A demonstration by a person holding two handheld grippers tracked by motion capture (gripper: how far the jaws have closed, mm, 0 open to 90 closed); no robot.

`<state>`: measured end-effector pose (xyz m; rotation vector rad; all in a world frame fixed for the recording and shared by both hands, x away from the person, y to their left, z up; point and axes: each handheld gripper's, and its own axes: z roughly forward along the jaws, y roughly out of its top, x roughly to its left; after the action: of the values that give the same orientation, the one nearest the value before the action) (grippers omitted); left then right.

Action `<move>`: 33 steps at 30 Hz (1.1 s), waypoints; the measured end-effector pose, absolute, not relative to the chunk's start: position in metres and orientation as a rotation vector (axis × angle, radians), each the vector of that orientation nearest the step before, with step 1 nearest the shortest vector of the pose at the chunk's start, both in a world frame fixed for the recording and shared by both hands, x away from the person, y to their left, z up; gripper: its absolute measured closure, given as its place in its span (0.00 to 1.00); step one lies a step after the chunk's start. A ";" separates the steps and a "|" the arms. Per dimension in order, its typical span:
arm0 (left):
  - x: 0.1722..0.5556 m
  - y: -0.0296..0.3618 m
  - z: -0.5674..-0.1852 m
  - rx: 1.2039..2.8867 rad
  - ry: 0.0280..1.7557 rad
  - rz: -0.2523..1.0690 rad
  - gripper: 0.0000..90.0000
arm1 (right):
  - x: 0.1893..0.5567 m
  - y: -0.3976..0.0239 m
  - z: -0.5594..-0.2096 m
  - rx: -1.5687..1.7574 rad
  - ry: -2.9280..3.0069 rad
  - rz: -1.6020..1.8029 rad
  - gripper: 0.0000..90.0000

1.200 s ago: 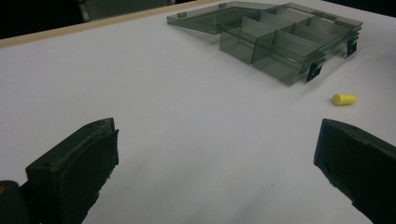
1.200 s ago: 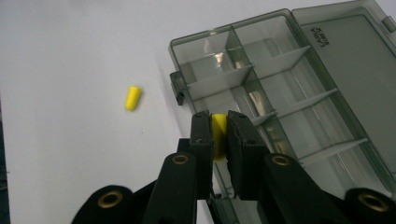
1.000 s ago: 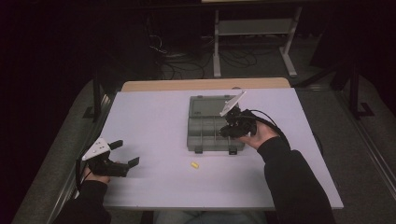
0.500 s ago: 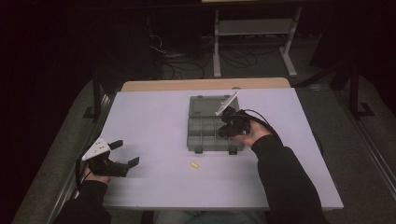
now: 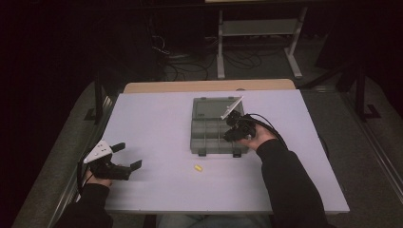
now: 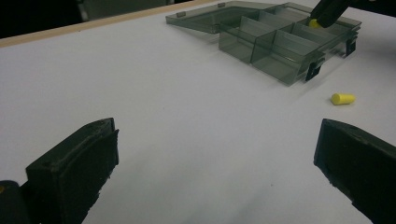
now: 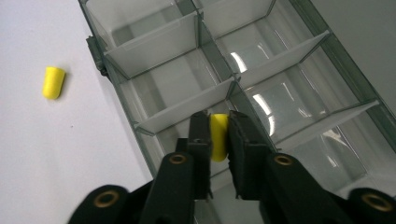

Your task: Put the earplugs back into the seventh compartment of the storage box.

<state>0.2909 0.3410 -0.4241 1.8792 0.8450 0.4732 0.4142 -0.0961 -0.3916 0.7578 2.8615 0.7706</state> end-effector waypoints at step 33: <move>0.291 0.341 -0.424 1.881 0.845 0.476 0.00 | 0.382 -0.104 -0.349 0.802 2.709 0.906 0.00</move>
<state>0.2910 0.3407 -0.4242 1.8807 0.8445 0.4763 0.3819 -0.1038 -0.3495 0.8024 2.7092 0.9057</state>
